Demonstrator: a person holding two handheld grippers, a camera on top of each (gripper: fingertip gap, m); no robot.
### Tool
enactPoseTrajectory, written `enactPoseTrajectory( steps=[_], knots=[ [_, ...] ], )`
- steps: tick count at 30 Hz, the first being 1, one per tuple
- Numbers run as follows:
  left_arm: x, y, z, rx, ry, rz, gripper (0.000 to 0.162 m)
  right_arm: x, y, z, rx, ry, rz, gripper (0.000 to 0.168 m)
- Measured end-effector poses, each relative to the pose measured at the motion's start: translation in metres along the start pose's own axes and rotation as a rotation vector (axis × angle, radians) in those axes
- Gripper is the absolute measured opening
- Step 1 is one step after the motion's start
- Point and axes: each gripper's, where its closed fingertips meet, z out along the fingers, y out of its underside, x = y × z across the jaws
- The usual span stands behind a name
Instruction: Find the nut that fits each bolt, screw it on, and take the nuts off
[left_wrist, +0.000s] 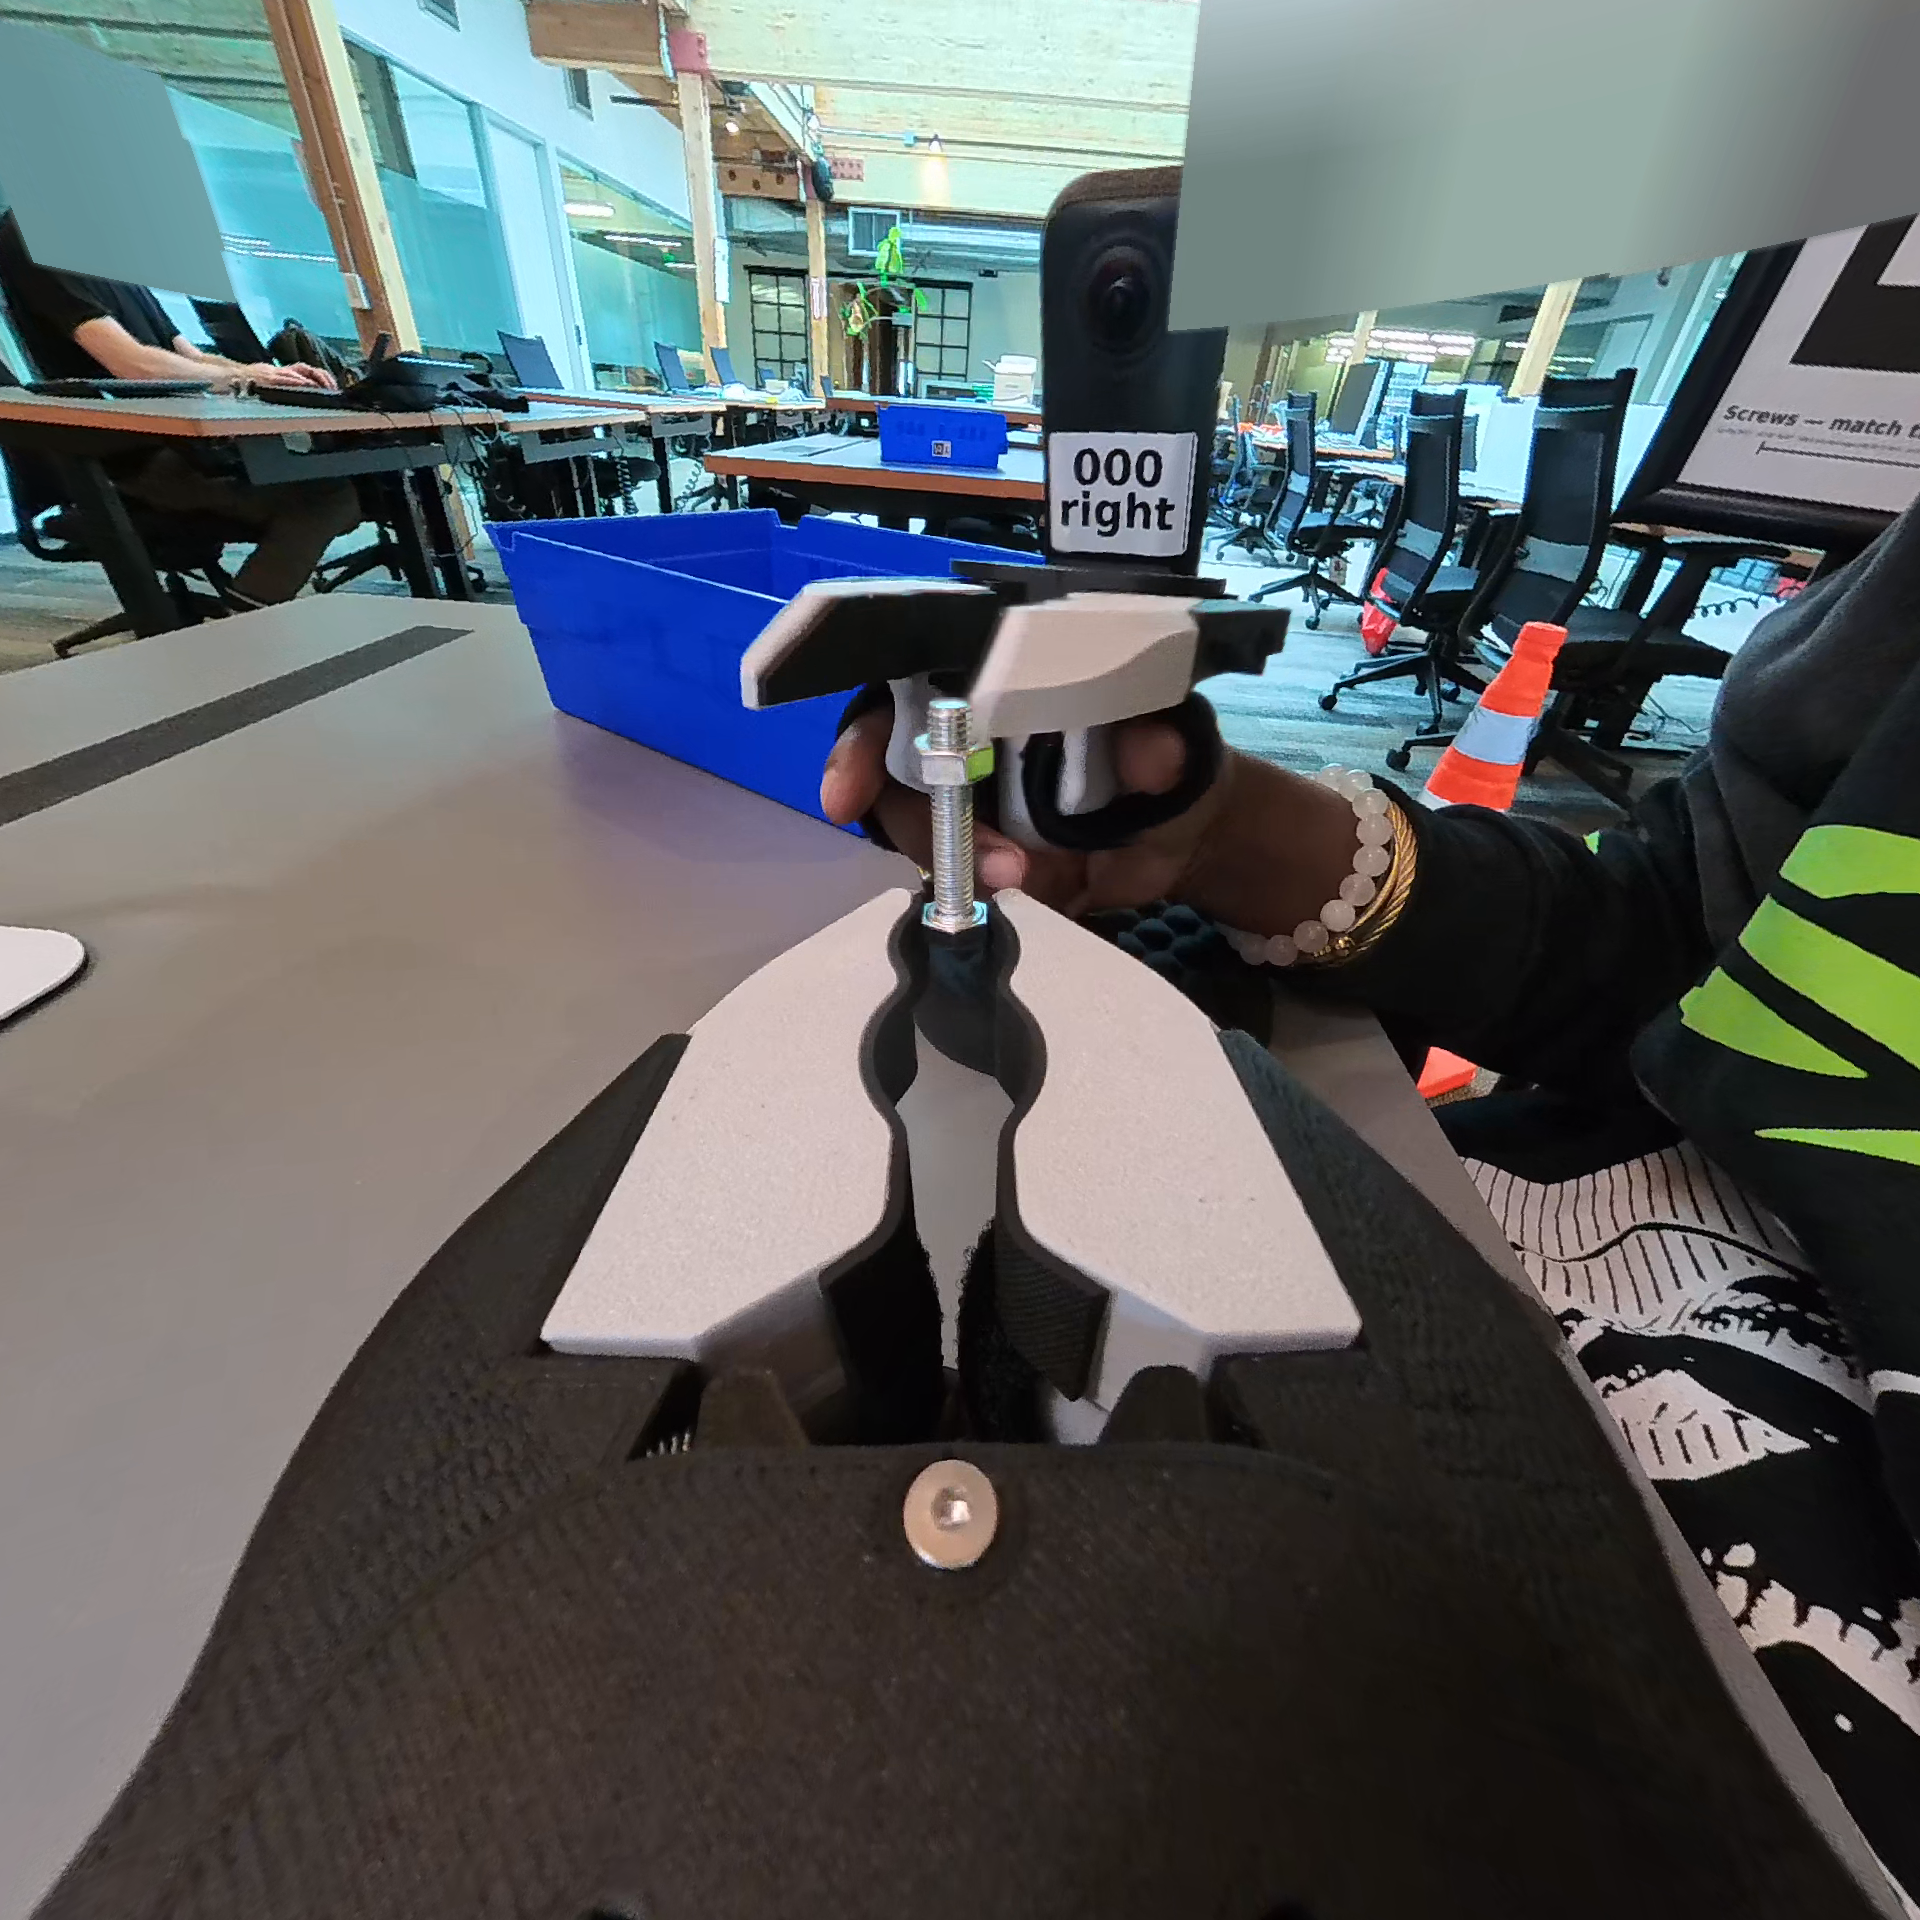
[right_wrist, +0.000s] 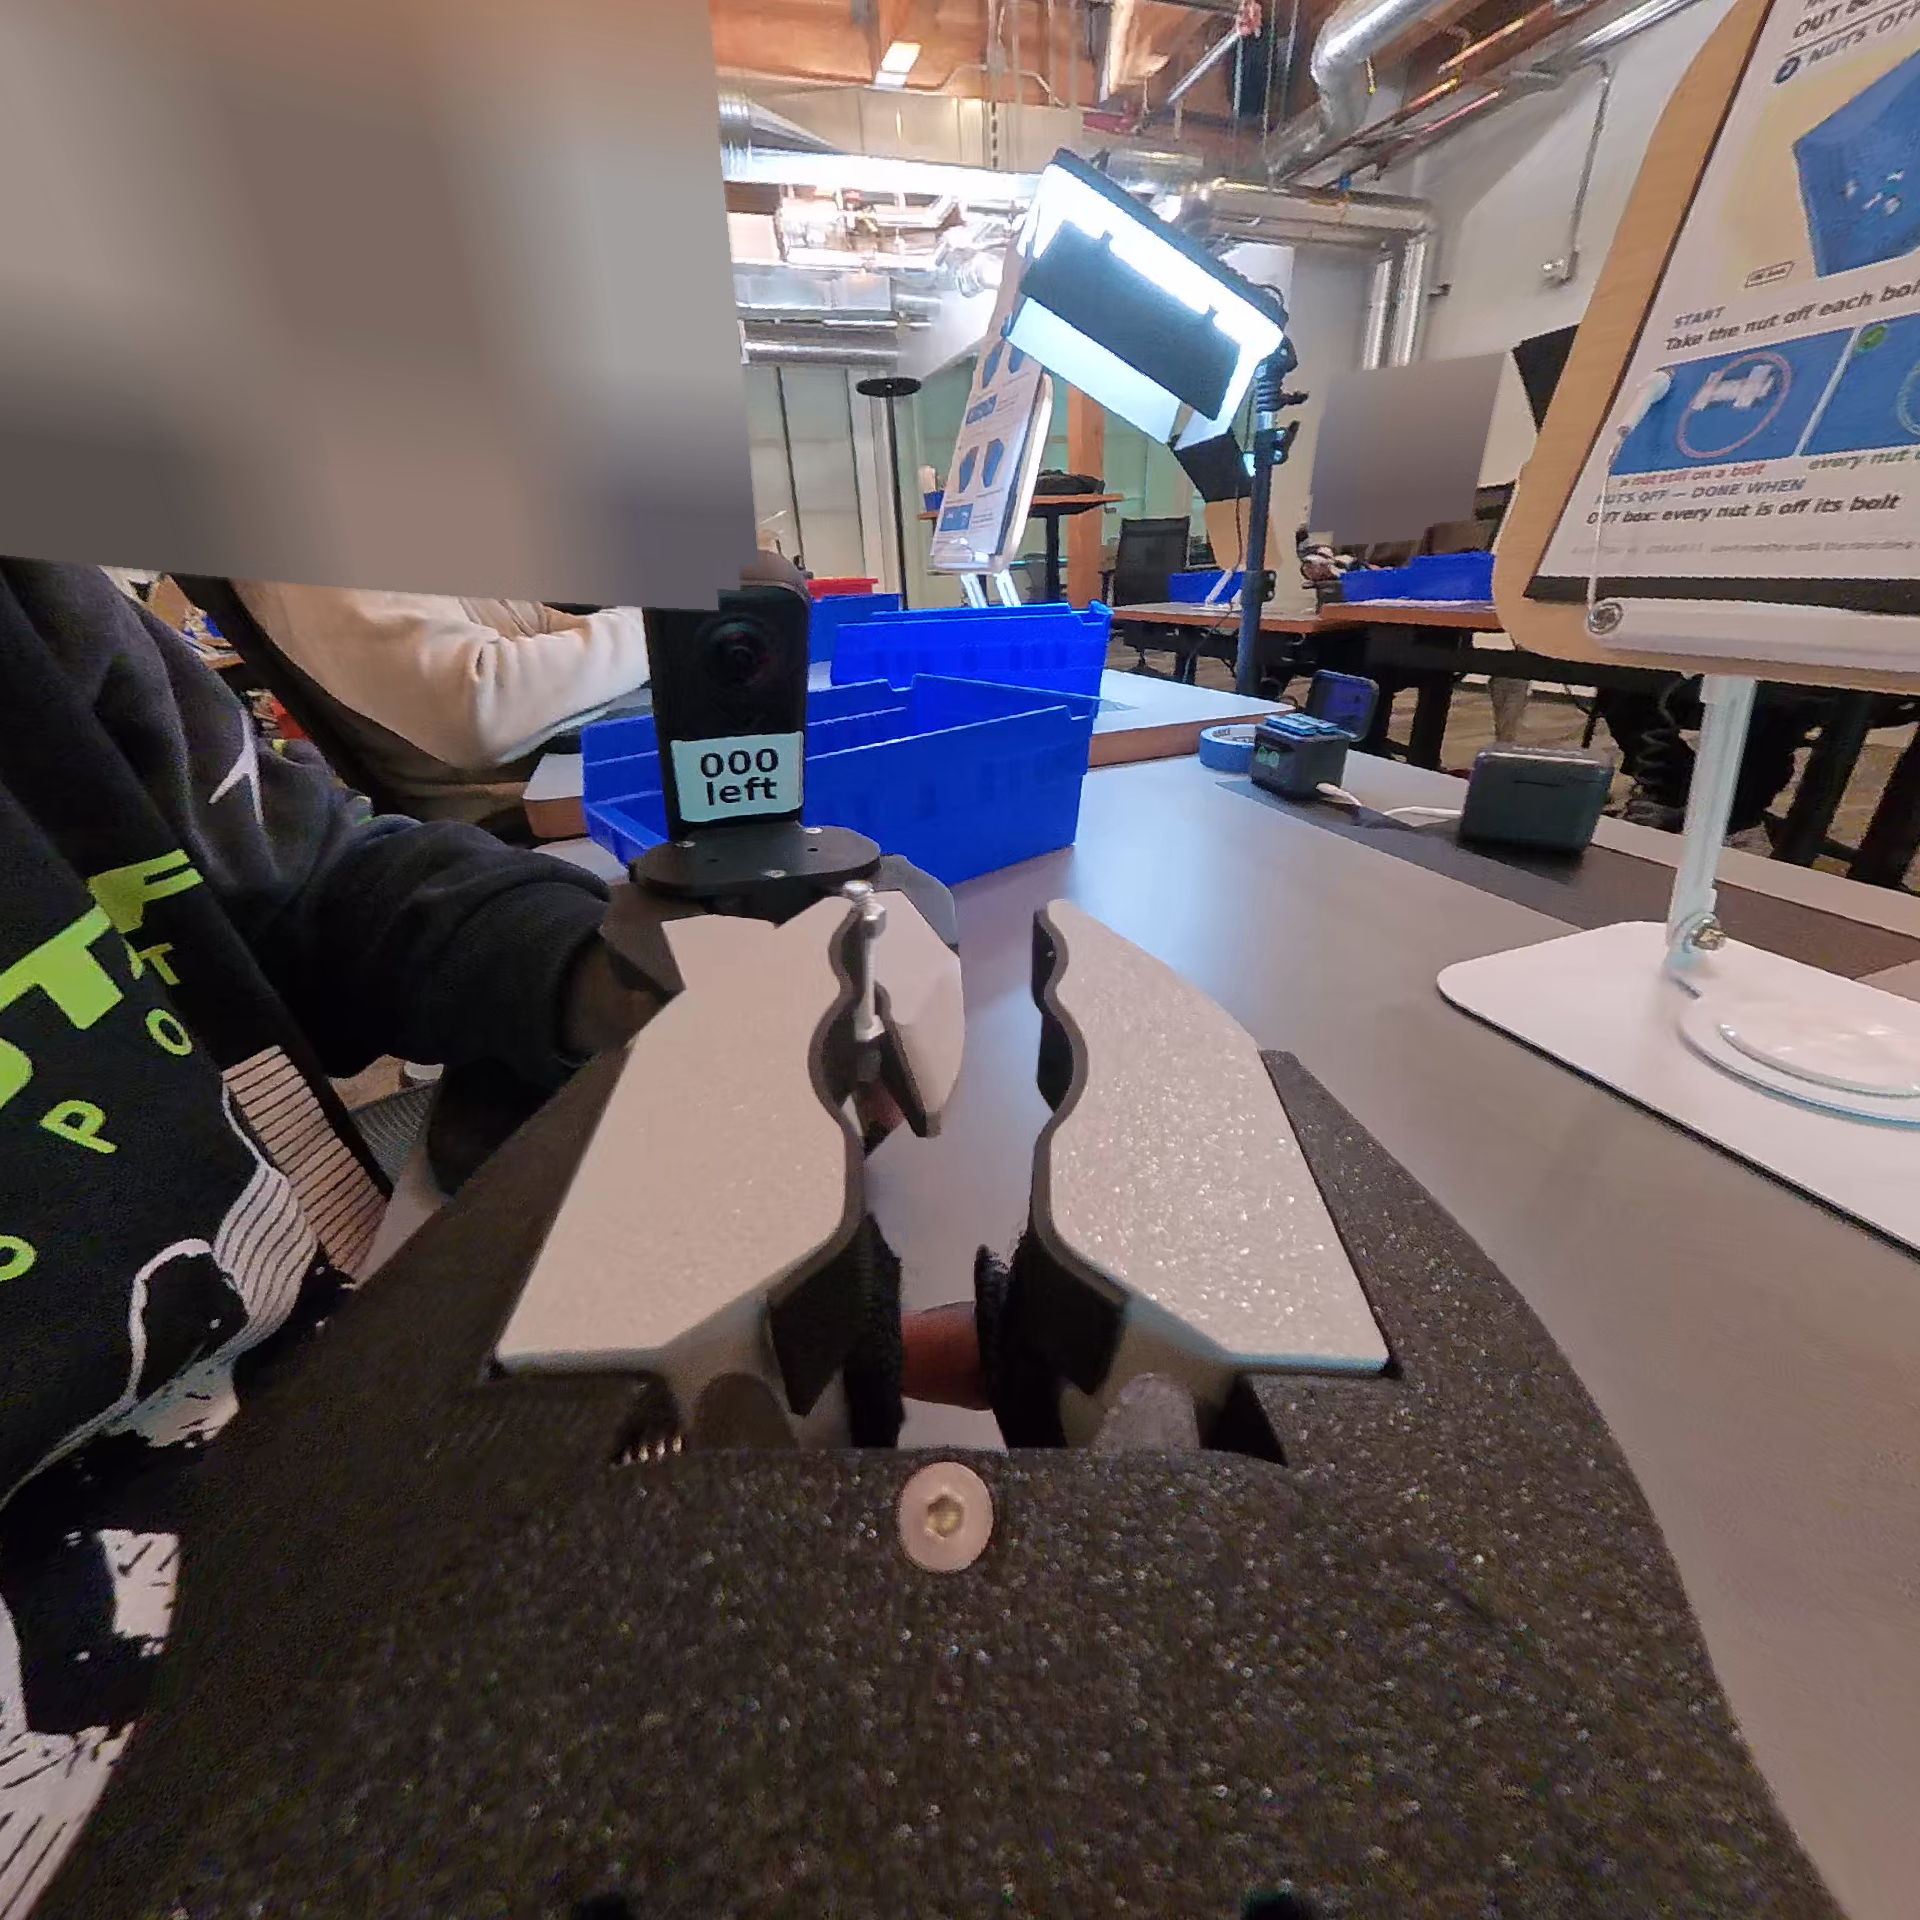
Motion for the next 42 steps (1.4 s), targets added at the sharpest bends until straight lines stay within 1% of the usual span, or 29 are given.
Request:
enactPoseTrajectory(
  steps=[3, 5, 7, 9, 11, 16, 18, 20, 22, 24, 25, 29, 32, 34, 35, 36, 38, 40, 42],
  knots=[
    [0.001, 0.001, 0.000, -0.007, 0.002, 0.003, 0.010, -0.004, 0.002, 0.003, -0.009, -0.019, -0.003, 0.040],
    [0.001, 0.001, 0.000, -0.005, 0.003, 0.006, 0.010, -0.002, 0.003, 0.003, -0.016, -0.008, -0.011, 0.041],
    [0.000, 0.001, 0.000, -0.003, -0.001, 0.002, 0.010, -0.001, 0.002, 0.002, -0.016, -0.001, -0.010, 0.038],
    [0.000, 0.000, -0.001, 0.004, 0.000, -0.005, 0.010, 0.003, 0.002, 0.000, -0.013, 0.020, -0.013, 0.029],
    [0.000, 0.000, 0.000, 0.002, 0.001, -0.002, 0.010, 0.003, 0.001, -0.001, -0.008, 0.019, -0.011, 0.027],
    [0.000, 0.000, 0.000, 0.000, 0.001, -0.002, 0.010, -0.005, 0.002, 0.002, -0.004, -0.027, -0.004, 0.038],
    [0.000, 0.000, 0.000, -0.001, 0.002, 0.001, 0.010, -0.004, 0.003, 0.003, -0.015, -0.019, -0.006, 0.039],
    [0.000, 0.000, 0.000, -0.001, -0.002, 0.000, 0.010, -0.001, 0.003, 0.002, -0.019, -0.003, -0.011, 0.035],
    [0.000, -0.001, -0.001, 0.007, 0.002, -0.006, 0.010, 0.005, 0.002, -0.001, -0.009, 0.029, -0.008, 0.024],
    [0.000, 0.000, 0.000, 0.003, -0.002, -0.001, 0.010, 0.005, -0.001, -0.003, 0.005, 0.026, -0.008, 0.023],
    [0.000, 0.000, 0.000, 0.002, 0.000, 0.000, 0.010, 0.003, -0.002, -0.003, 0.012, 0.016, -0.009, 0.024],
    [0.000, 0.001, 0.000, -0.005, -0.002, 0.008, 0.010, -0.004, 0.000, 0.002, -0.001, -0.019, -0.006, 0.040],
    [0.001, 0.001, 0.000, -0.008, 0.002, 0.012, 0.010, -0.002, 0.003, 0.003, -0.014, -0.001, -0.013, 0.042],
    [0.000, 0.001, 0.000, -0.005, -0.002, 0.006, 0.010, 0.000, 0.002, 0.001, -0.015, 0.009, -0.014, 0.039],
    [0.000, 0.000, 0.000, 0.003, 0.000, 0.001, 0.010, 0.003, 0.001, 0.000, -0.007, 0.022, -0.014, 0.030],
    [0.000, -0.001, -0.001, 0.008, 0.001, -0.002, 0.010, 0.005, 0.000, -0.002, 0.001, 0.033, -0.015, 0.025],
    [0.000, 0.000, 0.000, 0.003, -0.001, 0.001, 0.010, 0.004, -0.002, -0.003, 0.012, 0.025, -0.010, 0.023],
    [0.000, 0.000, 0.000, 0.001, 0.001, 0.001, 0.010, -0.001, -0.001, 0.000, 0.010, -0.005, 0.000, 0.029],
    [0.000, 0.001, 0.000, -0.006, -0.001, 0.007, 0.010, -0.004, 0.002, 0.003, -0.008, -0.024, 0.004, 0.040]
  ],
)
